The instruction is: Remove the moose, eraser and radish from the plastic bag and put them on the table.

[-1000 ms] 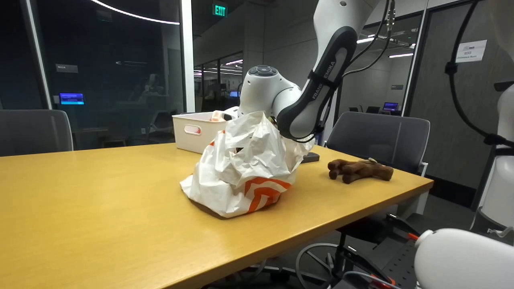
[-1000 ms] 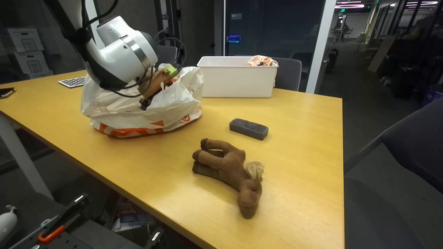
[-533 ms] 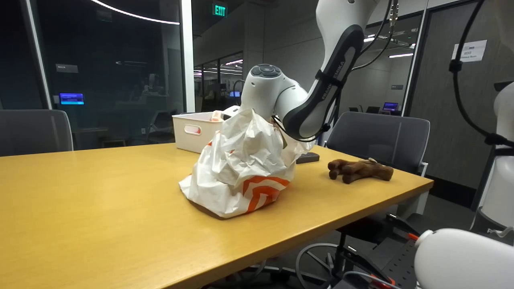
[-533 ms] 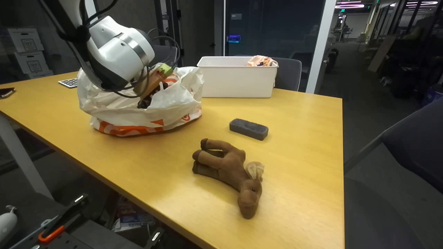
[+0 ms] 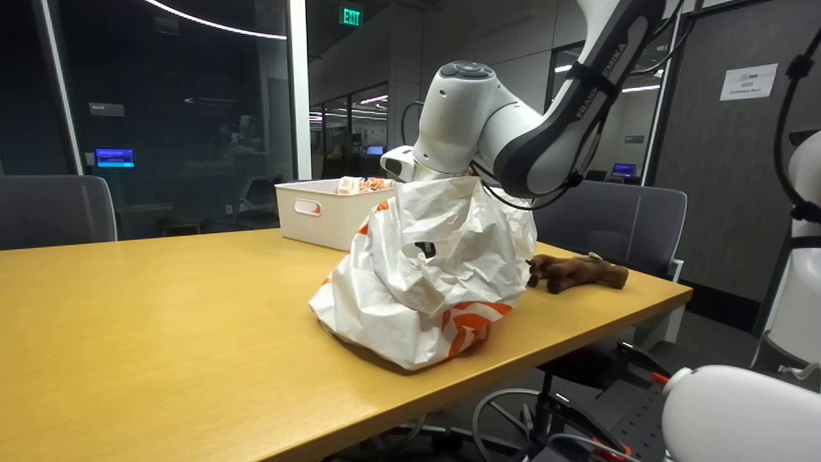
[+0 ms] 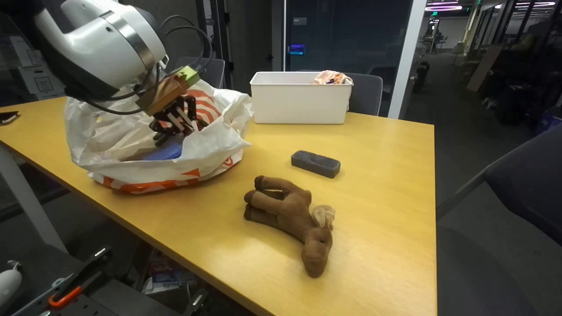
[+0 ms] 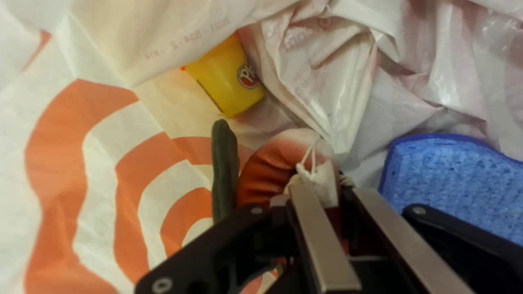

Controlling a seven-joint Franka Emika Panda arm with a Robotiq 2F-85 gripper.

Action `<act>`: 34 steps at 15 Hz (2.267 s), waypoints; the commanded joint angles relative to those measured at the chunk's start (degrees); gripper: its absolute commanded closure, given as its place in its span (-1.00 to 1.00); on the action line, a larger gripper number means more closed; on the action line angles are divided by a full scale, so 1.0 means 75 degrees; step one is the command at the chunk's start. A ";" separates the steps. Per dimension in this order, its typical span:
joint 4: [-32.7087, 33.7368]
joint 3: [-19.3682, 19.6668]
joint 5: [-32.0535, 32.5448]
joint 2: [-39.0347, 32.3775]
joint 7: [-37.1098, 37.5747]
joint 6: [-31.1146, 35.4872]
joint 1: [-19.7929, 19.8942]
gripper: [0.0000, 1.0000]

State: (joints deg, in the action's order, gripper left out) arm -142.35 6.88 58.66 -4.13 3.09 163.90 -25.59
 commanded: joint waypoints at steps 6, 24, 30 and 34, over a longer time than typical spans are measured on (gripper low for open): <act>-0.0749 -0.1144 -0.0961 0.1369 -0.0908 -0.0886 0.0927 0.00; -0.0846 -0.2224 -0.3279 0.2291 -0.2085 -0.3275 0.1733 0.96; -0.0670 -0.2763 -0.3518 0.3444 -0.2181 -0.6942 0.1510 0.96; -0.0771 -0.2547 -0.4421 0.4595 -0.3400 -0.8000 0.1005 0.96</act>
State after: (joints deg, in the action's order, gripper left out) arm -147.21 -13.47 29.60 22.40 -16.00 107.19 -15.45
